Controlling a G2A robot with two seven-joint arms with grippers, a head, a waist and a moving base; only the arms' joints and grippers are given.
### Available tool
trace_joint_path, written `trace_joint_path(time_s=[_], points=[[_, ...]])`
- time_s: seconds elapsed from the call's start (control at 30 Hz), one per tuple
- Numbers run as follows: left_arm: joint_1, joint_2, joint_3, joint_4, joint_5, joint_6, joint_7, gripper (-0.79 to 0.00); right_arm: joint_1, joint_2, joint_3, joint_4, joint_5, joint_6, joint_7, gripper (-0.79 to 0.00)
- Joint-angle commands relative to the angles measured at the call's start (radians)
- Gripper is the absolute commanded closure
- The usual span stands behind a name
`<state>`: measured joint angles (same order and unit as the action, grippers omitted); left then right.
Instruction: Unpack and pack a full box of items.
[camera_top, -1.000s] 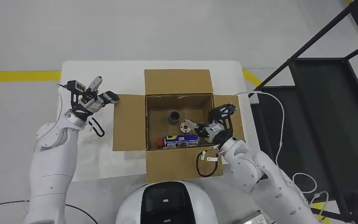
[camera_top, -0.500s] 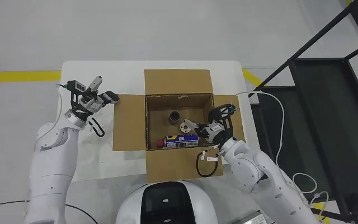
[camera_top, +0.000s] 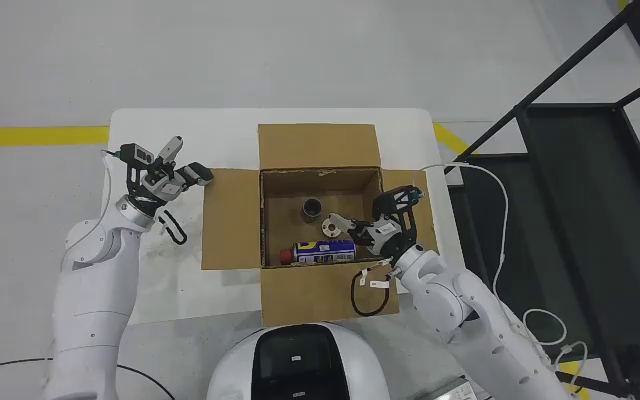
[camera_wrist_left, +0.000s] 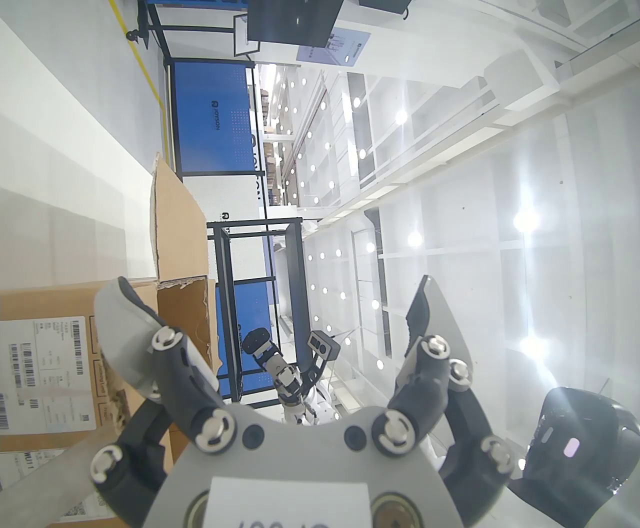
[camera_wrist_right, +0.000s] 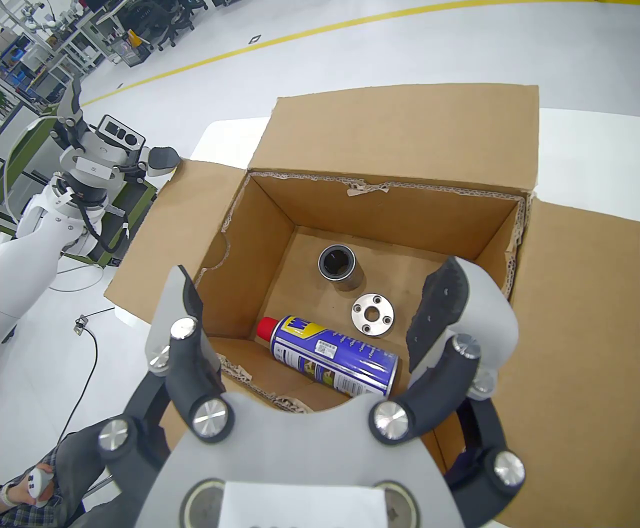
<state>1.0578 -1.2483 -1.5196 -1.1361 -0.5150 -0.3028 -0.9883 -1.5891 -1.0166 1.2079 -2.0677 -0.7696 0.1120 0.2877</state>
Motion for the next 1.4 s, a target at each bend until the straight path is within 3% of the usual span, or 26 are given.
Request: trace_joint_path(time_s=[0.0, 0.17, 0.43, 0.57, 1.03, 1.37], points=[[0.0, 0.0, 0.0, 0.0, 0.0, 0.0, 0.0, -0.785, 0.04, -0.004, -0.029, 0.008, -0.06, 0.039, 0.09, -0.785], [0.0, 0.0, 0.0, 0.0, 0.0, 0.0, 0.0, -0.785, 0.197, -0.034, -0.179, 0.053, -0.138, 0.133, 0.268, -0.785], [0.0, 0.0, 0.0, 0.0, 0.0, 0.0, 0.0, -0.785, 0.446, -0.104, -0.381, 0.244, -0.215, 0.316, 0.518, -0.785], [0.0, 0.0, 0.0, 0.0, 0.0, 0.0, 0.0, -0.785, 0.492, -0.128, -0.418, 0.298, -0.204, 0.339, 0.521, -0.785], [0.0, 0.0, 0.0, 0.0, 0.0, 0.0, 0.0, -0.785, 0.5, -0.132, -0.431, 0.321, -0.234, 0.327, 0.528, -0.785], [0.0, 0.0, 0.0, 0.0, 0.0, 0.0, 0.0, -0.785, 0.646, -0.205, -0.523, 0.451, -0.227, 0.383, 0.596, -0.785]])
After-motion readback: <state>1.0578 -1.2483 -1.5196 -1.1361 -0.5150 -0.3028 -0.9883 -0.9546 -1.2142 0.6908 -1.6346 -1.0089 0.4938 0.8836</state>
